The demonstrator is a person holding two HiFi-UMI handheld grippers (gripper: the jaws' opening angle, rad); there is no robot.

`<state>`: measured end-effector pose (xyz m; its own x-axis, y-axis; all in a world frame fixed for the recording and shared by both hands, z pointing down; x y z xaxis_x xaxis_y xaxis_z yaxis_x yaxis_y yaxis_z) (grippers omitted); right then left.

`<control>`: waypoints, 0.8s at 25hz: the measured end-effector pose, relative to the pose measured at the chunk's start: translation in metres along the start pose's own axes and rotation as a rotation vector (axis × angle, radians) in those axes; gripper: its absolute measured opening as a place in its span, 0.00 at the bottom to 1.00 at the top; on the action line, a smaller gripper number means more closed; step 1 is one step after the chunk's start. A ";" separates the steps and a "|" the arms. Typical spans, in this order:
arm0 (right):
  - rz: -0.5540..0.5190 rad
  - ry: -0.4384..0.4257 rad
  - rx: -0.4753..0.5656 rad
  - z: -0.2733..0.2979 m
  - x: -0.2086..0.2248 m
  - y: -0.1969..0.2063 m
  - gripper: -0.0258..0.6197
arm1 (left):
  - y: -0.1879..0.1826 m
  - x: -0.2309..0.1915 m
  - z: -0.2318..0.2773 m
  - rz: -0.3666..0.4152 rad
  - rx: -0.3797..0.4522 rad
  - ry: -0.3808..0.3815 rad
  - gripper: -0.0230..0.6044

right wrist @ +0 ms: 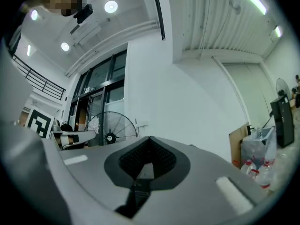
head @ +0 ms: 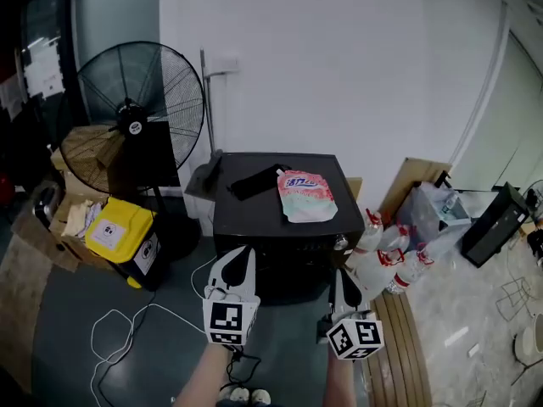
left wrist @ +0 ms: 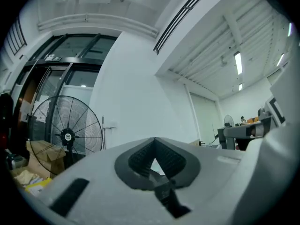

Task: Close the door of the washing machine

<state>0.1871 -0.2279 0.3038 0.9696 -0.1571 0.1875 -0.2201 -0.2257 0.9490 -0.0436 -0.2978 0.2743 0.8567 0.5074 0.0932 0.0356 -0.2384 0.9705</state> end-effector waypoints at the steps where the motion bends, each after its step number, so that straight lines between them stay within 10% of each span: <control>1: -0.008 0.001 0.012 -0.001 0.000 -0.006 0.05 | -0.004 0.001 -0.002 0.005 0.006 0.006 0.05; 20: -0.053 -0.003 0.029 -0.021 -0.017 -0.023 0.05 | -0.012 0.010 -0.039 0.020 -0.022 0.041 0.05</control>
<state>0.1778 -0.1997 0.2838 0.9796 -0.1472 0.1369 -0.1720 -0.2616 0.9497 -0.0557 -0.2577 0.2727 0.8354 0.5361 0.1211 0.0070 -0.2307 0.9730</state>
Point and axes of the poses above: the fingertips, and each gripper's own axes: z forward along the fingers, x to its right, y out of its underside, the point moved 6 cm from there along -z, backward along the fingers, and after that the axes turned 7 degrees about x, right-handed, at the moved point
